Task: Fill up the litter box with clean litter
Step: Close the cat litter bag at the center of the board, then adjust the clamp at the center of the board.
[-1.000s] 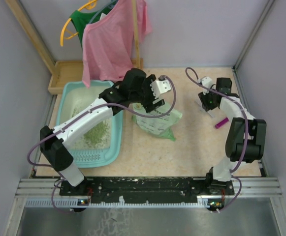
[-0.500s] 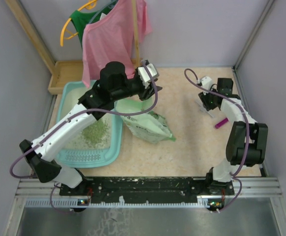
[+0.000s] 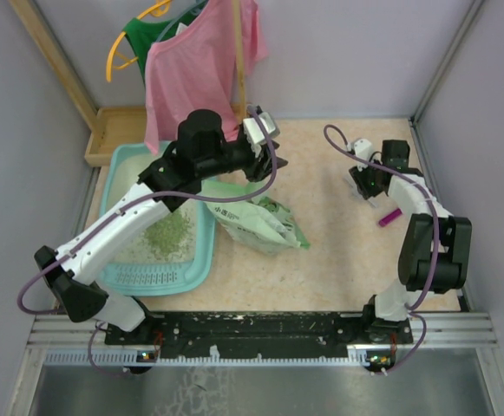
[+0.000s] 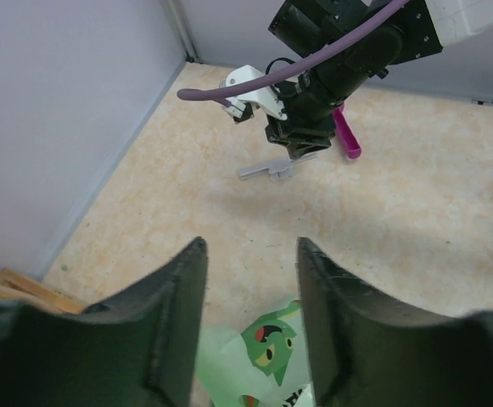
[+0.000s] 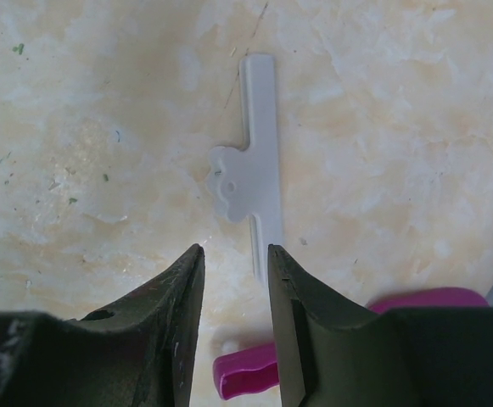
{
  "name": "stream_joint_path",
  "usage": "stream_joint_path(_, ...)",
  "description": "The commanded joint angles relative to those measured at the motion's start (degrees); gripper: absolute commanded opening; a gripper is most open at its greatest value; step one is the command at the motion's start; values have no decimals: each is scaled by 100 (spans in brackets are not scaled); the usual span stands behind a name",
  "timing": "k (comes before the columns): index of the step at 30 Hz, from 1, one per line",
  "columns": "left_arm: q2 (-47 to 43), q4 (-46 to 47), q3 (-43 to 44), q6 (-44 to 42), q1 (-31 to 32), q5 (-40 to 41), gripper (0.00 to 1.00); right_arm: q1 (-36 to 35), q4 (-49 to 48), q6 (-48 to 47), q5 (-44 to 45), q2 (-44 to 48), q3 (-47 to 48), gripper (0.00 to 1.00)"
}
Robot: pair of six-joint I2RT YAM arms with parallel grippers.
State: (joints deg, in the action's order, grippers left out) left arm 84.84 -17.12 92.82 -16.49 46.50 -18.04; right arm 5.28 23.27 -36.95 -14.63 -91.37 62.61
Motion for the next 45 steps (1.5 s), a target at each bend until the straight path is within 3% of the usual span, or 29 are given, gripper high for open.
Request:
stream_joint_path(1,9,-17,-73,115,-14,-234,59,-9,-182,-172,-7,166,-15,37)
stream_joint_path(3,41,53,-110,202,-10,-461,80,-10,-201,-356,6,197,-88,37)
stream_joint_path(4,63,128,-146,273,-10,-557,96,-5,-238,-420,51,217,-121,37)
stream_joint_path(5,63,229,-195,383,-10,-649,100,-9,-281,-459,99,235,-151,37)
stream_joint_path(10,-311,1541,-885,1210,-14,-449,100,-7,-362,-302,93,473,-150,37)
stream_joint_path(16,-1274,4095,-2571,2938,-19,470,100,-9,-554,-139,-174,838,-348,37)
stream_joint_path(17,-1454,5041,-3000,2984,-24,418,99,-7,-602,-172,-152,822,-386,37)
stream_joint_path(18,-1494,5488,-3246,2976,-19,302,85,-9,-631,-177,-165,782,-387,37)
stream_joint_path(20,-1251,4703,-2711,2627,-23,96,59,-7,-684,-198,-174,680,-366,37)
stream_joint_path(22,-703,3122,-1509,1947,-12,-117,45,-9,-695,-227,-139,549,-309,37)
stream_joint_path(25,167,982,312,1579,16,569,52,-9,-488,-266,-81,322,-192,37)
stream_joint_path(27,396,390,801,1405,26,888,56,-9,-495,-317,-105,271,-255,35)
stream_joint_path(34,-101,969,-86,1542,42,1168,57,-15,-626,-339,-60,-4,-327,33)
stream_joint_path(39,-151,875,-133,1405,43,1403,57,-45,-683,-386,-209,-142,-420,35)
stream_joint_path(45,-212,886,-197,1392,42,1509,56,-156,-1214,-323,230,-285,-468,41)
